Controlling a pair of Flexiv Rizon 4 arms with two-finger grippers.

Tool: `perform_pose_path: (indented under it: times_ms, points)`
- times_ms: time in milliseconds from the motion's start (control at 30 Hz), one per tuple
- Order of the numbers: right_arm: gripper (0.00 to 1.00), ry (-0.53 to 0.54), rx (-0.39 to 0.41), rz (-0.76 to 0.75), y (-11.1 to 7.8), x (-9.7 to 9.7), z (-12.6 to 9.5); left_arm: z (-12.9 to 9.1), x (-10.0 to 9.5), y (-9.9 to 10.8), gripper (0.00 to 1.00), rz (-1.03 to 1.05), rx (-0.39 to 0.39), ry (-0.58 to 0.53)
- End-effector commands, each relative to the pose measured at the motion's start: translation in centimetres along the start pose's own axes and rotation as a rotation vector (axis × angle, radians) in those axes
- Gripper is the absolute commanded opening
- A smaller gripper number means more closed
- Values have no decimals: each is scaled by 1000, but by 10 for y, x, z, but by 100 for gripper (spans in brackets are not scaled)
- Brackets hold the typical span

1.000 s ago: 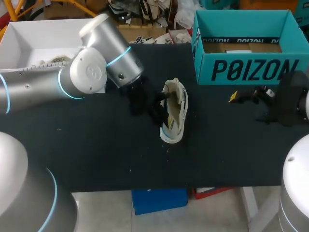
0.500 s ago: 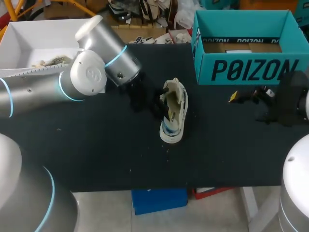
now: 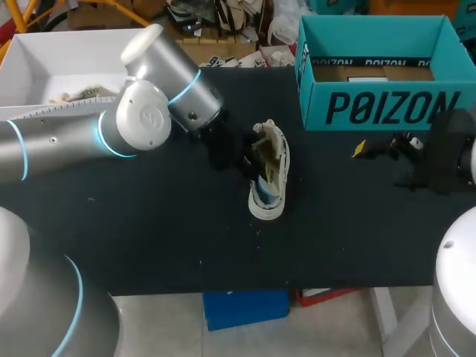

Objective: Take the shoe out of the shoebox, open the shoe tongue, remove and reinsert the insole, then place the shoe into the shoebox

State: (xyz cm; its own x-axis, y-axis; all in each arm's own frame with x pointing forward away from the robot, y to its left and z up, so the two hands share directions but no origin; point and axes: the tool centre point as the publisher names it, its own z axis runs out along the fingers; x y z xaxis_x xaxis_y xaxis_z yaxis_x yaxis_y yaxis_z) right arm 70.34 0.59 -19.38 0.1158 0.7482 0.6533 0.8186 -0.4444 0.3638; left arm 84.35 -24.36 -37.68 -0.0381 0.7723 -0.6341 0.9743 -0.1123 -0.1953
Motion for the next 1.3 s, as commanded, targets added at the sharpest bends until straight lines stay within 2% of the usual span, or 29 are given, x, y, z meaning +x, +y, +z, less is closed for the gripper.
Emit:
perform_pose_path:
  times_ms: [33, 100, 167, 200, 233, 267, 333, 400, 433, 500, 767, 1067, 1300]
  points:
    - [100, -1, 2, 0, 0, 1, 0, -4, -3, -8, 48, 11, -4, 0]
    - [100, -1, 2, 0, 0, 1, 0, -13, -7, -17, 54, 37, 2, -5]
    - [100, -1, 2, 0, 0, 1, 0, -27, -11, -26, 69, 63, 2, -8]
    - [100, -1, 2, 0, 0, 1, 0, -33, -12, -31, 74, 75, 1, -8]
    - [100, -1, 2, 0, 0, 1, 0, -37, -13, -34, 74, 80, 0, -9]
    - [100, -1, 2, 0, 0, 1, 0, -45, -13, -39, 69, 90, -5, -9]
    - [100, -1, 2, 0, 0, 1, 0, -53, -14, -42, 50, 97, -17, -9]
    - [100, -1, 2, 0, 0, 1, 0, -57, -17, -44, 41, 107, -26, -8]
    - [100, -1, 2, 0, 0, 1, 0, -57, -18, -44, 33, 115, -40, 0]
    - [100, -1, 2, 0, 0, 1, 0, -53, -20, -43, 0, 133, -59, 27]
    - [100, -1, 2, 0, 0, 1, 0, -17, -10, -38, 0, 165, -101, 194]
    - [100, -1, 2, 0, 0, 1, 0, 2, 5, -35, 0, 131, -62, 219]
    - [100, -1, 2, 0, 0, 1, 0, 13, 21, -24, 0, 94, -51, 244]
